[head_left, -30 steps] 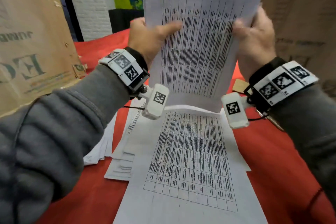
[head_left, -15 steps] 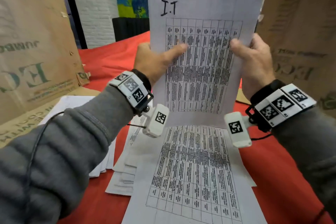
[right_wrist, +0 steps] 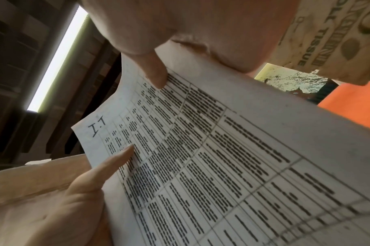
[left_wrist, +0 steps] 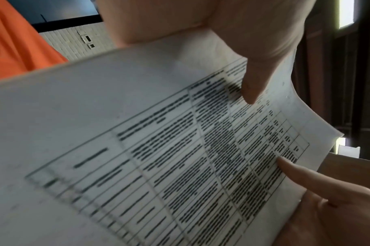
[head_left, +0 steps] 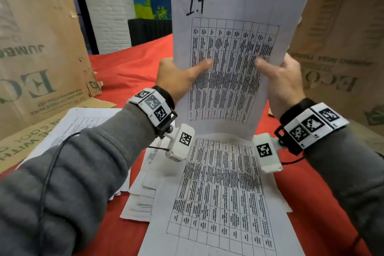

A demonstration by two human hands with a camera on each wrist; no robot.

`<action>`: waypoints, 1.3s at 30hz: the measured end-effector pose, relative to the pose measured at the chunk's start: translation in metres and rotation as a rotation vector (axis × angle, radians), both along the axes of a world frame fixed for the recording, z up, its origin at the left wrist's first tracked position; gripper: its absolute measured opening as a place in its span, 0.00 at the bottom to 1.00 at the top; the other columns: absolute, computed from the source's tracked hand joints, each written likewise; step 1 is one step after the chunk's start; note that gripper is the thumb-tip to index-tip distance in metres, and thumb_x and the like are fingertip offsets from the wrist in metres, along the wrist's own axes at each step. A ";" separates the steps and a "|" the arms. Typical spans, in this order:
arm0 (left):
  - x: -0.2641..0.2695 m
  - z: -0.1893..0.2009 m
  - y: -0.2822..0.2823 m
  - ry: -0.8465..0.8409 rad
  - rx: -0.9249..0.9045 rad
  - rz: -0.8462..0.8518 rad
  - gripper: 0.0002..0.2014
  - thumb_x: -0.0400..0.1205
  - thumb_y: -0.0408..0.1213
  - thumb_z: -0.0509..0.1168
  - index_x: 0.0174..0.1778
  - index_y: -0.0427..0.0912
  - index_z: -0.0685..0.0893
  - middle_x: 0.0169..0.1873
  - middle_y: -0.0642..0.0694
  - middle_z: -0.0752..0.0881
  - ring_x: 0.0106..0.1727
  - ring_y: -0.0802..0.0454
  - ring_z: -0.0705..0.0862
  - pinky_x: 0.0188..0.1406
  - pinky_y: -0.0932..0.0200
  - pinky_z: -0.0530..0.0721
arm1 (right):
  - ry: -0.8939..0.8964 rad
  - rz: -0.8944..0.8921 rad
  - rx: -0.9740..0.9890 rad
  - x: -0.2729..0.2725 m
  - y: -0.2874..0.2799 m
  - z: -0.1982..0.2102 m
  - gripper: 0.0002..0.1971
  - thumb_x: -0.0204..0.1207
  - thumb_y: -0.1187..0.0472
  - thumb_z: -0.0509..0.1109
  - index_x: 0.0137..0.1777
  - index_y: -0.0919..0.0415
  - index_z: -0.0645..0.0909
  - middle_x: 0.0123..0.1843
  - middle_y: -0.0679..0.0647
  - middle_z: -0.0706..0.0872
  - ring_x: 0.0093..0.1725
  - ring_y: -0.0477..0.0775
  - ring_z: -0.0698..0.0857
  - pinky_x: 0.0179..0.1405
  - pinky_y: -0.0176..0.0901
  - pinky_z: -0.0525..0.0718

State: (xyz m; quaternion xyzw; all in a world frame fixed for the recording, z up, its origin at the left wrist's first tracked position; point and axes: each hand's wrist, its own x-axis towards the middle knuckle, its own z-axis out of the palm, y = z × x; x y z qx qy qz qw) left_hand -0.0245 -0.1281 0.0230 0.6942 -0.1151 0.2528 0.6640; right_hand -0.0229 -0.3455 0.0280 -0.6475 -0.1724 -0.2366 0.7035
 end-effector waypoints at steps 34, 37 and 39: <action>-0.029 0.003 -0.029 -0.029 -0.110 -0.106 0.09 0.77 0.34 0.82 0.50 0.44 0.92 0.53 0.42 0.95 0.55 0.48 0.94 0.62 0.50 0.91 | 0.008 0.012 -0.044 -0.023 -0.037 -0.011 0.11 0.76 0.69 0.78 0.56 0.58 0.88 0.55 0.51 0.94 0.60 0.57 0.93 0.66 0.60 0.88; -0.025 0.015 -0.031 -0.092 -0.051 -0.039 0.06 0.79 0.36 0.81 0.47 0.42 0.91 0.48 0.45 0.95 0.49 0.49 0.94 0.55 0.55 0.91 | -0.008 0.016 -0.016 -0.023 -0.032 -0.001 0.13 0.75 0.69 0.78 0.58 0.61 0.88 0.60 0.61 0.93 0.62 0.63 0.92 0.67 0.69 0.87; -0.024 0.028 -0.027 -0.130 0.012 -0.029 0.05 0.79 0.36 0.81 0.45 0.41 0.91 0.44 0.48 0.94 0.47 0.51 0.93 0.53 0.54 0.91 | -0.015 0.049 -0.021 -0.025 -0.036 0.011 0.15 0.75 0.69 0.78 0.62 0.65 0.87 0.61 0.63 0.92 0.62 0.65 0.91 0.67 0.68 0.87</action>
